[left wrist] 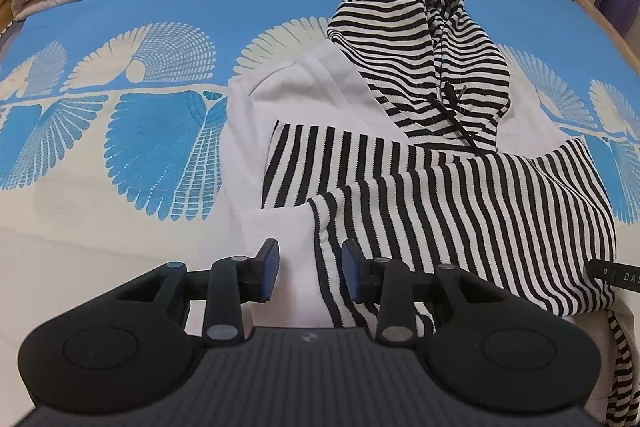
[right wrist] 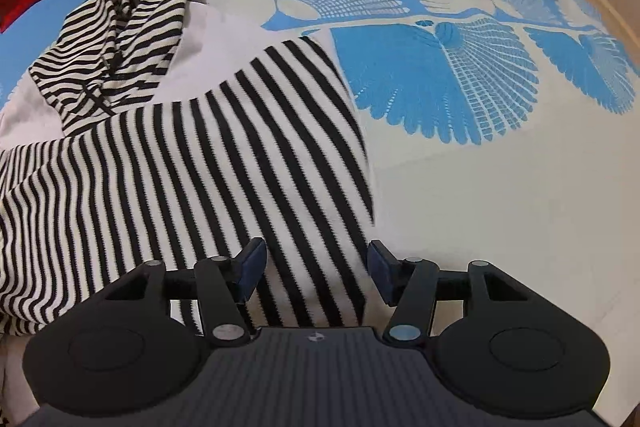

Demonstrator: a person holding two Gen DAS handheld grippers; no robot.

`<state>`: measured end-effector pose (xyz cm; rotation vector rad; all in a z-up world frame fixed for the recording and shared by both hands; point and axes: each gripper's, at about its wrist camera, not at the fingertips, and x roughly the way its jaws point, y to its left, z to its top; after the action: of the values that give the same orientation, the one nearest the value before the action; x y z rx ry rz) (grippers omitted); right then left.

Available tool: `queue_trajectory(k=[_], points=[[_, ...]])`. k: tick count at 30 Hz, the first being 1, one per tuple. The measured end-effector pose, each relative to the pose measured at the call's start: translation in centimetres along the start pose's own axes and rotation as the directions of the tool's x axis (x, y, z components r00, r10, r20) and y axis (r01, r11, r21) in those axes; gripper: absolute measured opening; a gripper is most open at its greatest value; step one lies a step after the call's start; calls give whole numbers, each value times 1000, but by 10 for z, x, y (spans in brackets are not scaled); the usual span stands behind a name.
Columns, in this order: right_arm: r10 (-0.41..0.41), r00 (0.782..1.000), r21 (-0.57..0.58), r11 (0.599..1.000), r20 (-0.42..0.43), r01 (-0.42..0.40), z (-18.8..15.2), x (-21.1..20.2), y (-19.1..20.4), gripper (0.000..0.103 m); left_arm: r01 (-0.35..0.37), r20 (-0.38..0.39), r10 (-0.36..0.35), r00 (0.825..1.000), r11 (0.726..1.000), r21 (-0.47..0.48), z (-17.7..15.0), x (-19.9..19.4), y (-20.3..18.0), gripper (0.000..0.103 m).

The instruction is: Fold small clothes

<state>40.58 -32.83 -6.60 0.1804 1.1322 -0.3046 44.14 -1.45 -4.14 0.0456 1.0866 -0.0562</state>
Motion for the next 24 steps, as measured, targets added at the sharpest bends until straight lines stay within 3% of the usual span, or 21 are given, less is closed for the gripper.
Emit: queue_trajectory(k=[3,7,10,15,18,21,24], points=[[-7,1000,-36,999,11,7,-1,1,2,59,0,-8,0,1000,1000,-2,-2,5,-1,38],[-8,999,21,1000,-41,9,-3,12,-10,64,5,-71,-5,997,1000,-8,-11,24,-1,38],[-16,1000,13,1000,-27,16,-2,8,-8,64,8,-110,-9,994,1000,-6,-17,34,-2,38],[4,1000,10,1000,18,-4,3,-5,-2,64,31,-85,-31,996,999,-7,-16,30,-4,39],[0,1000,-12,1000,21,0,3,-3,0,65,13,-140,-11,990,1000,12,-21,45,-7,39],[-12,1000,22,1000,-23,12,2,7,-7,65,-7,-136,14,991,998,55,-20,42,-12,39],[-29,1000,-1,1000,12,29,2,3,-5,65,22,-75,-20,997,1000,17,-12,26,-8,40]])
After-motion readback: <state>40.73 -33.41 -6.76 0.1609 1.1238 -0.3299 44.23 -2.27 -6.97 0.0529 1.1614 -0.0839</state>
